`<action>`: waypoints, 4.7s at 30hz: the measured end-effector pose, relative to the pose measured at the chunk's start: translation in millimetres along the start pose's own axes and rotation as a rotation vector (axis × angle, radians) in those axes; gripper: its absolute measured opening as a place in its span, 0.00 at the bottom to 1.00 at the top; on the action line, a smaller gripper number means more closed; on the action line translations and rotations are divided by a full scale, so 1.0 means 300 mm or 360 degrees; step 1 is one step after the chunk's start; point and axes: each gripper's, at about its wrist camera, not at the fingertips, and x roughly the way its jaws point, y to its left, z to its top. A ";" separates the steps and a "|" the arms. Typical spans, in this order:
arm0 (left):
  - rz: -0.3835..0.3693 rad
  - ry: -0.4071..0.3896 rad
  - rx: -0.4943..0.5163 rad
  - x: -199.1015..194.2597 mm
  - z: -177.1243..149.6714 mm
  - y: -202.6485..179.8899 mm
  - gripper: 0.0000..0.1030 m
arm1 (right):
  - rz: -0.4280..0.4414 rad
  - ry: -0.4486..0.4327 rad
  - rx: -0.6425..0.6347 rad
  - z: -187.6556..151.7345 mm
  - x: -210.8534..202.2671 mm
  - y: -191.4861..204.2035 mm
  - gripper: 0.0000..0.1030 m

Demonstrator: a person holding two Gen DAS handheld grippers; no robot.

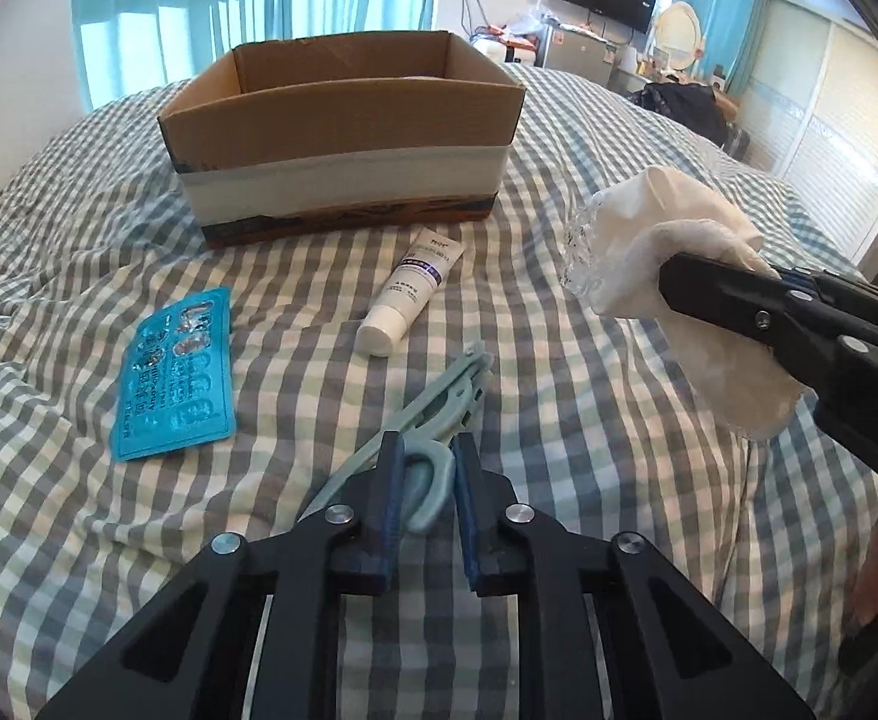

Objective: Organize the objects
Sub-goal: 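Grasp the lace cloth with the right tool while the left tool grasps the blue clip, then drop the blue clip and lace cloth into the box, opening both tools, then grasp the blue blister pack with the left tool while the right tool grasps the cream tube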

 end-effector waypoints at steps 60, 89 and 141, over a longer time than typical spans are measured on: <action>0.0115 -0.0299 -0.0060 0.272 0.786 0.312 0.10 | 0.0237 -0.0114 0.0040 0.696 0.586 -0.107 0.16; 0.0377 -0.0622 -0.0124 -0.357 0.664 0.225 0.98 | -0.0027 -0.0443 0.0083 0.666 -0.144 -0.102 0.81; 0.0377 -0.0043 -0.0256 0.124 0.132 0.348 0.69 | -0.0111 0.0141 0.0186 0.154 0.364 0.010 0.84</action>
